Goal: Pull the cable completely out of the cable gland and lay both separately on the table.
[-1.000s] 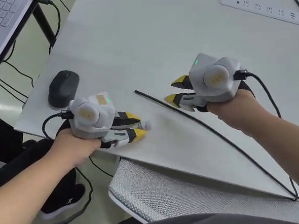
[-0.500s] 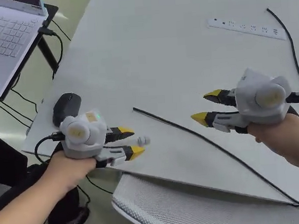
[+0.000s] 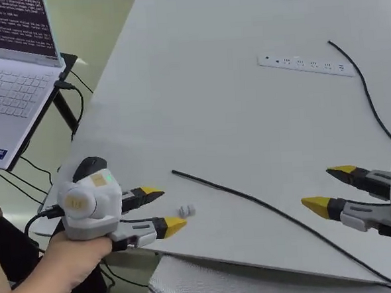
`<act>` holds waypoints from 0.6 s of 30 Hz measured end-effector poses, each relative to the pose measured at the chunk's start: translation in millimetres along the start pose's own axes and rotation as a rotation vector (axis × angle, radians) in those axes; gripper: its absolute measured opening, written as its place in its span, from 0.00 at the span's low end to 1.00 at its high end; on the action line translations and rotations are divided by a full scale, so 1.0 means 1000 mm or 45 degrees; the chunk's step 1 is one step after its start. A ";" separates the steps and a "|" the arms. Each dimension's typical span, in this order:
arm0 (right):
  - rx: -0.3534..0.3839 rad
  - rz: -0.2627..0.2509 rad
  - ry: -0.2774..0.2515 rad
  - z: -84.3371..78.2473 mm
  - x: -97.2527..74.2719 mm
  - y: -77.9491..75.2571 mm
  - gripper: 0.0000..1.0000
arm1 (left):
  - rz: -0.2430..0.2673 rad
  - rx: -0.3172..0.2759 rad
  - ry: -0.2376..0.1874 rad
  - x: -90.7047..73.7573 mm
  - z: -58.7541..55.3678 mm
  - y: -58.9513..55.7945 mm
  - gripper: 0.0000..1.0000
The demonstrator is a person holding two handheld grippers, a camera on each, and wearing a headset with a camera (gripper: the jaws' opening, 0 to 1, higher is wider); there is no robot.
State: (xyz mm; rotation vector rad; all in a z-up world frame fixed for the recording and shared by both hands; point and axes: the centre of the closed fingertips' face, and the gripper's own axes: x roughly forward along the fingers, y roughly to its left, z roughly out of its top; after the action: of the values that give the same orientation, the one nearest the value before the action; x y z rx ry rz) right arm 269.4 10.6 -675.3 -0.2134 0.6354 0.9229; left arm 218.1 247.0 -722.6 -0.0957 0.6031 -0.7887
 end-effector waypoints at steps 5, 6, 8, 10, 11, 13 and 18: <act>0.075 -0.024 -0.044 -0.019 -0.017 0.003 0.63 | -0.005 0.023 -0.032 -0.009 0.011 -0.012 0.56; 0.098 -0.030 -0.059 -0.023 -0.021 0.004 0.65 | -0.009 0.031 -0.031 -0.010 0.012 -0.016 0.57; 0.118 -0.039 -0.071 -0.028 -0.025 0.005 0.67 | -0.013 0.039 -0.021 -0.012 0.010 -0.020 0.59; 0.133 -0.045 -0.090 -0.034 -0.031 0.007 0.70 | -0.016 0.044 -0.016 -0.013 0.009 -0.024 0.63; 0.142 -0.046 -0.095 -0.036 -0.032 0.007 0.72 | -0.015 0.047 -0.015 -0.013 0.008 -0.026 0.65; 0.163 -0.051 -0.101 -0.042 -0.037 0.006 0.75 | -0.018 0.055 -0.011 -0.013 0.006 -0.030 0.68; 0.191 -0.057 -0.088 -0.055 -0.044 0.005 0.80 | -0.018 0.068 0.024 -0.012 0.001 -0.035 0.74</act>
State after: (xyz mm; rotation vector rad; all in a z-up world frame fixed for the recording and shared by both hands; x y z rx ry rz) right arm 223.3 -39.6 -692.7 -0.0612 0.6301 0.8320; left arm 189.5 230.2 -705.0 -0.0434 0.5994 -0.8196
